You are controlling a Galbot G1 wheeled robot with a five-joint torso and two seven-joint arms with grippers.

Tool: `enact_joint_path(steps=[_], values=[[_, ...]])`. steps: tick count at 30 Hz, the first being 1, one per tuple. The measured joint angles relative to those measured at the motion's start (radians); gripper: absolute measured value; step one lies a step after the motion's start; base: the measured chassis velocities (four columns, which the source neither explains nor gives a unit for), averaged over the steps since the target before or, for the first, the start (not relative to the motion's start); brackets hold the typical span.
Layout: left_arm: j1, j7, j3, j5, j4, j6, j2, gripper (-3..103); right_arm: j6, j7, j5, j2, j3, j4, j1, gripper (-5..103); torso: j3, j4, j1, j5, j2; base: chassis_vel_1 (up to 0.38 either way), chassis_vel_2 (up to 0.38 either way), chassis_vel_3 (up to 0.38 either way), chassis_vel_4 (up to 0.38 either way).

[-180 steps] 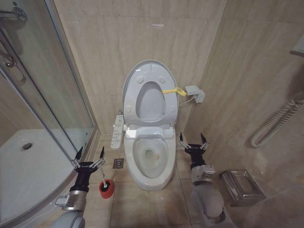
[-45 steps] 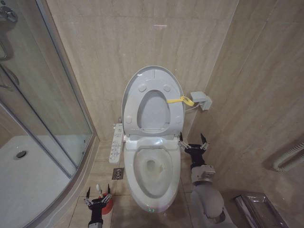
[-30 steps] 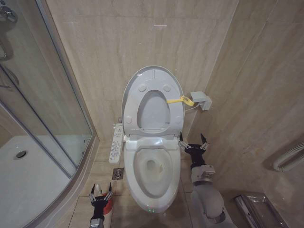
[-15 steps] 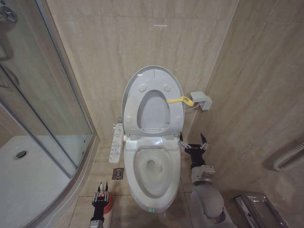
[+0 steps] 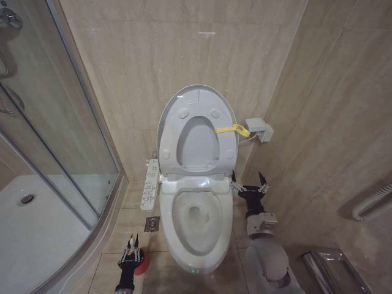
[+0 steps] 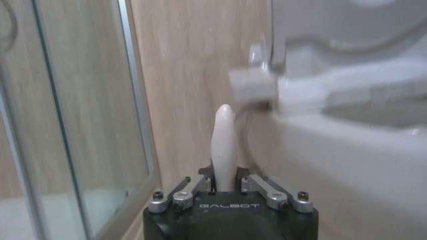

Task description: Open the toilet lid, clean the toilet bowl with a toilet brush, close the toilet lid, and flush.

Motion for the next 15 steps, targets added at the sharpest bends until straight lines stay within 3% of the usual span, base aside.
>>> enact_joint_path(steps=[3, 10, 11, 15], values=[[0.040, 0.005, -0.002, 0.000, -0.066, 0.008, 0.003, 19, 0.000, 0.000, 0.000, 0.000, 0.000, 0.000, 0.000, 100, 0.000, -0.0001, 0.000, 0.0000, 0.000, 0.000, 0.000, 0.000, 0.000], [0.240, 0.018, -0.010, 0.005, -0.402, 0.053, 0.021, 19, 0.000, 0.000, 0.000, 0.000, 0.000, 0.000, 0.000, 100, 0.000, 0.0002, 0.000, 0.0000, 0.000, 0.000, 0.000, 0.000, 0.000], [0.240, 0.018, -0.010, 0.005, -0.402, 0.053, 0.021, 19, 0.000, 0.000, 0.000, 0.000, 0.000, 0.000, 0.000, 100, 0.000, 0.0002, 0.000, 0.0000, 0.000, 0.000, 0.000, 0.000, 0.000], [0.301, 0.018, -0.007, 0.002, -0.614, 0.102, 0.042, 19, 0.000, 0.000, 0.000, 0.000, 0.000, 0.000, 0.000, 100, 0.000, 0.0001, 0.000, 0.0001, 0.000, 0.000, 0.000, 0.000, 0.000]])
